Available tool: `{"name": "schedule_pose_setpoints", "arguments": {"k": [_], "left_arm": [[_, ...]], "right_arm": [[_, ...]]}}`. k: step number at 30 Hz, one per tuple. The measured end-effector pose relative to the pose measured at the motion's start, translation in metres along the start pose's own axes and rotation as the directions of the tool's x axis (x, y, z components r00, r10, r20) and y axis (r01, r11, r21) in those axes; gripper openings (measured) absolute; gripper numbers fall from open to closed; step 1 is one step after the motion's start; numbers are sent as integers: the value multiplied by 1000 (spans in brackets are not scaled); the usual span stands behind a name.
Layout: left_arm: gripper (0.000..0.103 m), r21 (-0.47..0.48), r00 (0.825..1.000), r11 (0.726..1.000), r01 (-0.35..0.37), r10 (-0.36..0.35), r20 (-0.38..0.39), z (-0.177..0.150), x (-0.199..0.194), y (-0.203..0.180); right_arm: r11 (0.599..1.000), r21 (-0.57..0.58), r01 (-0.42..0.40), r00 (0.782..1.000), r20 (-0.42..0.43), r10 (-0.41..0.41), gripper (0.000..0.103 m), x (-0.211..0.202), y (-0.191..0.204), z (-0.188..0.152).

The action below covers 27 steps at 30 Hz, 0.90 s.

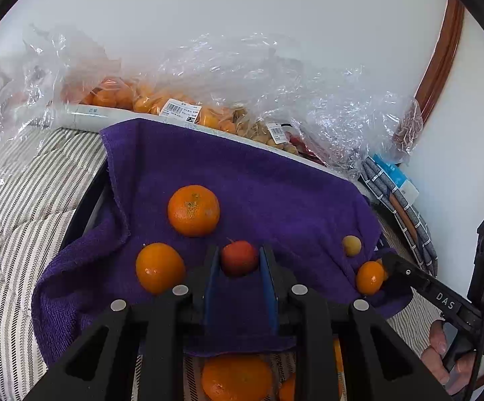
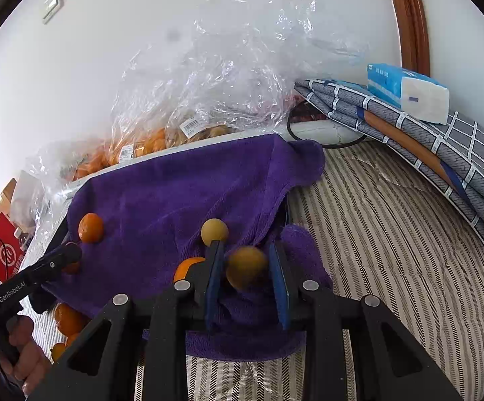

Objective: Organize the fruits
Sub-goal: 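Carry the yellow and red fruits onto the purple towel and open both grippers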

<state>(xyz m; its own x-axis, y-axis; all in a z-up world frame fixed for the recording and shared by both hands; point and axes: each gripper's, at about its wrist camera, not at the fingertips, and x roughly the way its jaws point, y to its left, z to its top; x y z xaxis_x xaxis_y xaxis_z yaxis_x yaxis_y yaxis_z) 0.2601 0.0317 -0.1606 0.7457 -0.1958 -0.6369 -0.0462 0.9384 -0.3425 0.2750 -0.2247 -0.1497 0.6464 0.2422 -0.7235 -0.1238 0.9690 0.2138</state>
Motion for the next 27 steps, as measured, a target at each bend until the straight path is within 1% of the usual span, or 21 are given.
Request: {"name": "schedule_pose_setpoints", "arguments": {"k": [2, 7, 10, 12, 13, 15, 17, 20, 22, 25, 27], "left_arm": [[23, 6, 1000, 1000, -6, 6, 0, 0, 0, 0], [23, 9, 1000, 1000, -7, 7, 0, 0, 0, 0], [24, 11, 1000, 1000, -2, 2, -1, 1, 0, 0], [26, 11, 1000, 1000, 3, -3, -2, 1, 0, 0], [27, 11, 1000, 1000, 6, -6, -2, 1, -1, 0], [29, 7, 1000, 1000, 7, -7, 3, 1, -2, 0], [33, 0, 1000, 1000, 3, -3, 13, 1, -5, 1], [39, -24, 999, 1000, 20, -19, 27, 0, -12, 5], [39, -27, 999, 999, 26, -25, 35, -2, -19, 6], [40, -21, 997, 1000, 9, -7, 74, -5, -34, 9], [42, -19, 995, 1000, 3, -1, 98, -9, -47, 12]], "right_arm": [[1000, -2, -12, 1000, 2, 12, 38, -1, 1, 1], [999, -35, -12, 1000, 28, 13, 50, -6, 8, 0], [999, -46, -3, 998, 62, 6, 52, -11, 10, -1], [999, -41, 18, 996, 89, -14, 55, -15, 10, -2], [999, -39, 20, 995, 100, -16, 56, -17, 9, -3], [999, -32, -2, 995, 101, 5, 56, -19, 7, -2], [1000, -3, -14, 993, 117, 14, 56, -24, 3, -1], [1000, 24, -15, 985, 174, 11, 56, -35, 1, -1], [1000, 20, -6, 982, 190, 2, 56, -40, 2, -3], [1000, -3, 26, 989, 144, -26, 55, -43, 10, -3], [999, -11, 32, 992, 125, -30, 55, -50, 15, -8]]}}
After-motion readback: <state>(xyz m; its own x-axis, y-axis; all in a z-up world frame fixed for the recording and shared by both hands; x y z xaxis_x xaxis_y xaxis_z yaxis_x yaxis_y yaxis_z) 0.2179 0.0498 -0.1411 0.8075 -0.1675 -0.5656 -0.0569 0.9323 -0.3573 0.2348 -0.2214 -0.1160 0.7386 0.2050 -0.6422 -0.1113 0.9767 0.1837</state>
